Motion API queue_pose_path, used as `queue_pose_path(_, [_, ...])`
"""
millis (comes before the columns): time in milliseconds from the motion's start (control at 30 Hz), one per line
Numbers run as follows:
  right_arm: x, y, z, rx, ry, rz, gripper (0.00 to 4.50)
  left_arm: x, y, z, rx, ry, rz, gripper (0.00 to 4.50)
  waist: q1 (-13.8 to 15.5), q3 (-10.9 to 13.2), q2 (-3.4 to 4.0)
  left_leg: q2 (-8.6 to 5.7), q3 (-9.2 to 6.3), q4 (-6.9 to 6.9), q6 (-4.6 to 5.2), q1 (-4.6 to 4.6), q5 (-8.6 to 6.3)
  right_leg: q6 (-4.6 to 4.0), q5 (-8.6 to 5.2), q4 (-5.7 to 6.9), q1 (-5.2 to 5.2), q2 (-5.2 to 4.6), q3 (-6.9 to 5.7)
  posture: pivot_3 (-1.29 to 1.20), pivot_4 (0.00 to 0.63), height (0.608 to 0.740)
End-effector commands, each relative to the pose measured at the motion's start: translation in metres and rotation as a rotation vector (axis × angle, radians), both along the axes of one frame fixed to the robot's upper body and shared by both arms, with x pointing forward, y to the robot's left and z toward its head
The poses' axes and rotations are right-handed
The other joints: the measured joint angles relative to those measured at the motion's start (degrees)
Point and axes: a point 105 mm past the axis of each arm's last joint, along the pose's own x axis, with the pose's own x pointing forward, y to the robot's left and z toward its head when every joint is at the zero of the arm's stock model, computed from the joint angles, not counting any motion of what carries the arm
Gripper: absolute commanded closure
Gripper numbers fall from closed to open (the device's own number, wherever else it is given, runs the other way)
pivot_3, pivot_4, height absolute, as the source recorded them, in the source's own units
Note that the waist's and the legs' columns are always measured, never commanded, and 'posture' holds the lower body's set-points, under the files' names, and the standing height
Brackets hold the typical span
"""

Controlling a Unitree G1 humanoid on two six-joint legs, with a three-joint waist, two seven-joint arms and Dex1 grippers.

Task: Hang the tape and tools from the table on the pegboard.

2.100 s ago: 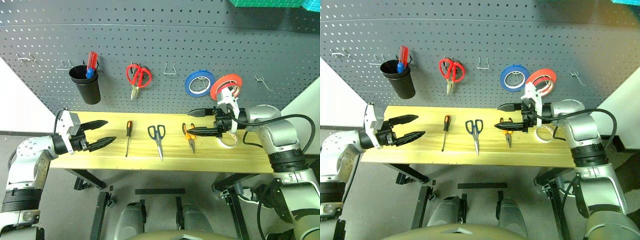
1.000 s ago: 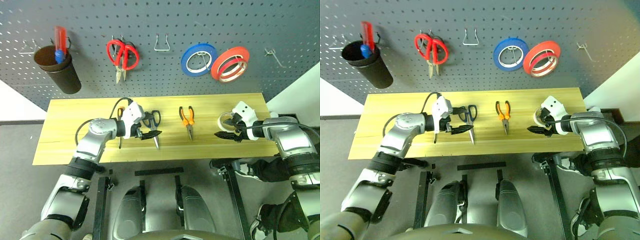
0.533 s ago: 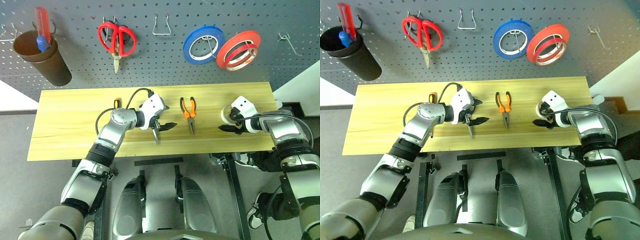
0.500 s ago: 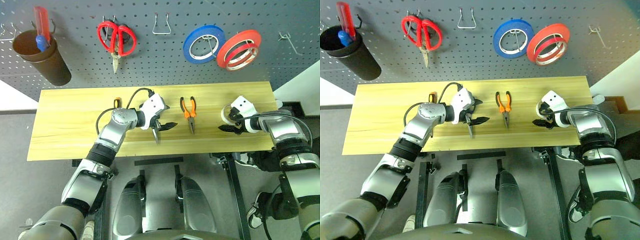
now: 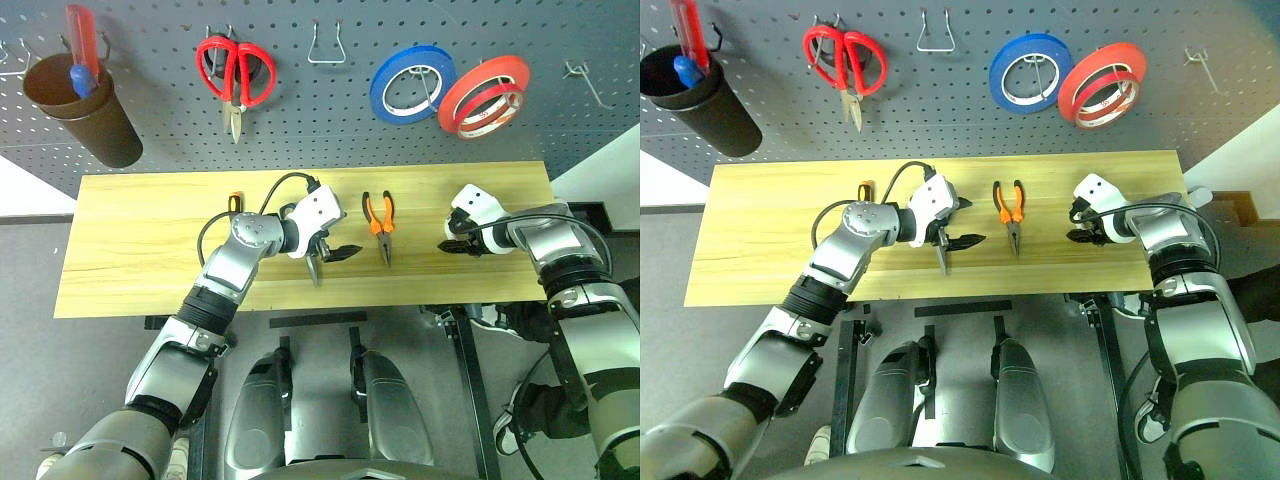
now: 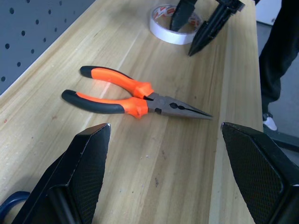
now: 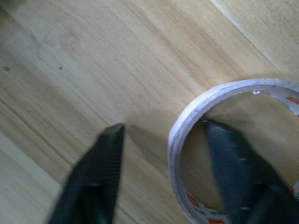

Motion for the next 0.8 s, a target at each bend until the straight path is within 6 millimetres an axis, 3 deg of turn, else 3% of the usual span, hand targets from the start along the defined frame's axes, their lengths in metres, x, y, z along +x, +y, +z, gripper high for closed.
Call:
queue_pose_path(33, [-0.008, -0.002, -0.022, -0.030, 0.078, -0.006, 3.17, -0.005, -0.005, 0.008, -0.006, -0.032, -0.031, 0.48, 0.0, 0.0, 0.00, 0.00, 0.00, 0.00, 0.00, 0.00, 0.00, 0.00, 0.00, 0.00, 0.00, 0.00, 0.00, 0.04, 0.463, 0.732])
queue_pose_path(167, [-0.008, -0.003, -0.023, -0.049, 0.087, -0.010, 4.48, -0.018, -0.009, 0.012, -0.041, -0.041, -0.118, 0.48, -0.1, 0.0, -0.01, 0.01, 0.01, -0.01, -0.01, 0.01, 0.01, 0.00, 0.00, 0.00, 0.00, 0.00, -0.01, 0.04, 0.460, 0.732])
queue_pose_path(400, [-0.009, -0.009, -0.020, -0.031, 0.092, -0.032, 4.48, -0.016, -0.003, 0.016, -0.072, -0.062, -0.110, 0.48, 0.0, 0.0, -0.04, 0.03, -0.01, 0.01, -0.05, 0.12, 0.03, 0.00, 0.00, -0.02, 0.18, -0.09, -0.05, 0.02, 0.419, 0.732])
queue_pose_path(500, [-0.011, -0.003, 0.006, 0.103, 0.057, -0.003, 4.48, -0.023, 0.002, 0.029, -0.146, -0.075, -0.145, 0.48, 0.1, 0.0, -0.03, 0.04, -0.01, -0.01, -0.06, 0.11, 0.04, 0.00, 0.00, -0.03, 0.15, -0.10, -0.07, 0.01, 0.389, 0.732])
queue_pose_path(800, [-0.057, 0.000, 0.049, 0.250, -0.015, 0.131, 4.48, -0.048, 0.027, 0.047, -0.257, -0.079, -0.253, 0.48, 0.0, -0.2, 0.07, -0.01, -0.19, 0.11, -0.10, -0.66, 0.05, 0.03, 0.01, -0.06, -0.28, -0.21, -0.50, -0.05, 0.292, 0.732])
